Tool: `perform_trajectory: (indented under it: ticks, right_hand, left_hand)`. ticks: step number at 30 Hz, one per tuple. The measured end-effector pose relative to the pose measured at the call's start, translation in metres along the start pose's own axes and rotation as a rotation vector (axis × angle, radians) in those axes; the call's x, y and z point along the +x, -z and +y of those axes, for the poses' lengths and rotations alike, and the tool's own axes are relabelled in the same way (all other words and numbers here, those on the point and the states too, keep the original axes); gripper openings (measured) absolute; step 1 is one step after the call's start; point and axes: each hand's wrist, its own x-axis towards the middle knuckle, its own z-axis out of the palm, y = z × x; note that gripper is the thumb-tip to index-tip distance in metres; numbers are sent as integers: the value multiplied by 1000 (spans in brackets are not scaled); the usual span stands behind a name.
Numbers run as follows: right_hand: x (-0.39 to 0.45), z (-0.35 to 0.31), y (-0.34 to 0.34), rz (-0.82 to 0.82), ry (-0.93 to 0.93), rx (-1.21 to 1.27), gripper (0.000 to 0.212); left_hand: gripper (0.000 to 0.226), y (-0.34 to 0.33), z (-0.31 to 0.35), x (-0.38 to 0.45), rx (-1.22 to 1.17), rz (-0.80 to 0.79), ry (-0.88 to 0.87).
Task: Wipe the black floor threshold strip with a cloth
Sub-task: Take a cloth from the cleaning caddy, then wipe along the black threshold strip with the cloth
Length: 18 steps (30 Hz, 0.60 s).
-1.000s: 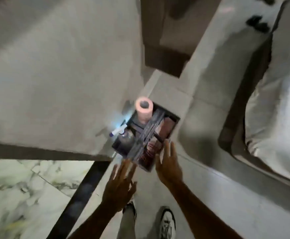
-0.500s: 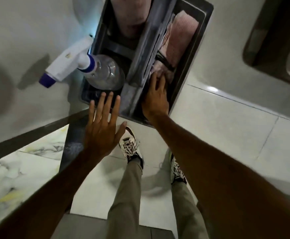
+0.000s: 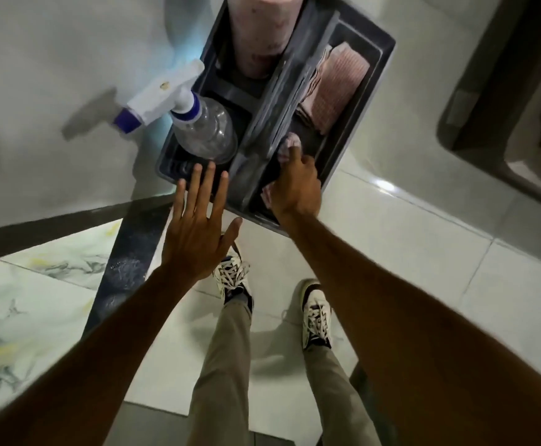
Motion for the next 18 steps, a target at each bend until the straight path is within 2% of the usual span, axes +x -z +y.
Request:
perform_trajectory:
  ticks: [3, 7, 10, 13, 18]
  right_hand:
    - [-37, -3, 32, -15, 70, 124, 74]
    - [-105, 2, 74, -76, 241, 264, 48]
    - [-172, 1, 97, -166, 363, 305, 40]
    - [-228, -1, 98, -222, 503, 242, 35]
    - [-280, -3, 52, -280, 717, 204, 30]
  left_hand:
    - [84, 27, 25, -15, -78, -30, 76]
    - [92, 72, 67, -67, -199, 15, 261]
    - [77, 107, 97, -124, -272, 90, 467]
    - [73, 126, 114, -180, -296, 190, 591]
    - [72, 100, 106, -270, -340, 181, 731]
